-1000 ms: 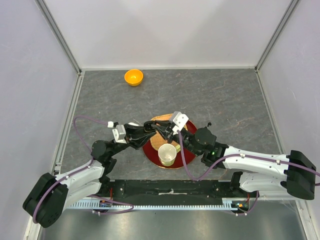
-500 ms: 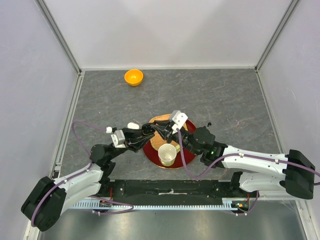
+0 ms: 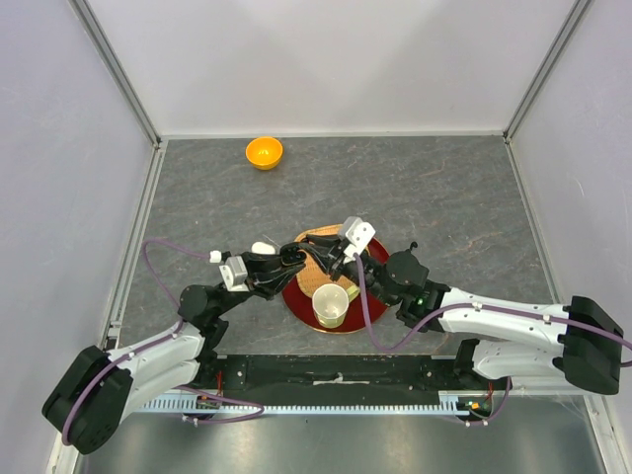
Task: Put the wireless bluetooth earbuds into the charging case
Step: Place the earbud in the charging case.
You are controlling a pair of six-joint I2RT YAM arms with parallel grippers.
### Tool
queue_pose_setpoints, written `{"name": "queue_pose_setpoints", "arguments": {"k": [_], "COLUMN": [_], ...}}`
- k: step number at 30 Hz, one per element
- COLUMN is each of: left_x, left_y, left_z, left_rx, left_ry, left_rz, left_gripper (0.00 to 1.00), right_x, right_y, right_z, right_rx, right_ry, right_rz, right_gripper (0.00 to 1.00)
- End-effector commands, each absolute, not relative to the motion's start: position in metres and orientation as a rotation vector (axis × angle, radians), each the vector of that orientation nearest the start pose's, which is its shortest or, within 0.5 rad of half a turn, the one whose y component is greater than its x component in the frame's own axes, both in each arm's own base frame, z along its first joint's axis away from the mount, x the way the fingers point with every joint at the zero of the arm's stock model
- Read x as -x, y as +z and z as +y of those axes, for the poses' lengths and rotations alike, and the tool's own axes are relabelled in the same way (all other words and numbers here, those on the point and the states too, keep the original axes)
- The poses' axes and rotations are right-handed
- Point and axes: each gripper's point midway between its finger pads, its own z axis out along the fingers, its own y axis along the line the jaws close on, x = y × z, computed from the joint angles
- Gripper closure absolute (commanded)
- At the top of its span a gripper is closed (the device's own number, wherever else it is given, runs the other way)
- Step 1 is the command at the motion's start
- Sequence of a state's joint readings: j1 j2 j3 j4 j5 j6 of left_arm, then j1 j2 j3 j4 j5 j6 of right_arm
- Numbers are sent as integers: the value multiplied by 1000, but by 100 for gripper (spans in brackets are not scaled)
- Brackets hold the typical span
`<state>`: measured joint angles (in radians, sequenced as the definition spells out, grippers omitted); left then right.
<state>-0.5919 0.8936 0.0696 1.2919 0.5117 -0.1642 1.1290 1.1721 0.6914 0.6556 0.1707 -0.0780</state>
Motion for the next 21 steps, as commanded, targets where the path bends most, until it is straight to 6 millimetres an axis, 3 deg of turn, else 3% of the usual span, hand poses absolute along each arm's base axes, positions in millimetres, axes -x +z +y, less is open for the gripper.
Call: {"name": "queue_pose_setpoints", "arguments": {"k": [1,10,21], "left_x": [-172,-171,-165], "left_y": [301,307,315], "left_z": [-218,-216,-215], "left_rx": [-635,-612,-615], "left_ry": [-867,-876,-893], "left_rz": [727,720,691], "left_gripper": [98,98,98], "right_x": [-195,-185,-195], "right_y": [331,326,309], "right_z": [352,363,369], "right_rx": [649,698,703], "right_ry": [824,889,836], "right_rz": [1159,1152,1168], "right_gripper": [100,100,100]}}
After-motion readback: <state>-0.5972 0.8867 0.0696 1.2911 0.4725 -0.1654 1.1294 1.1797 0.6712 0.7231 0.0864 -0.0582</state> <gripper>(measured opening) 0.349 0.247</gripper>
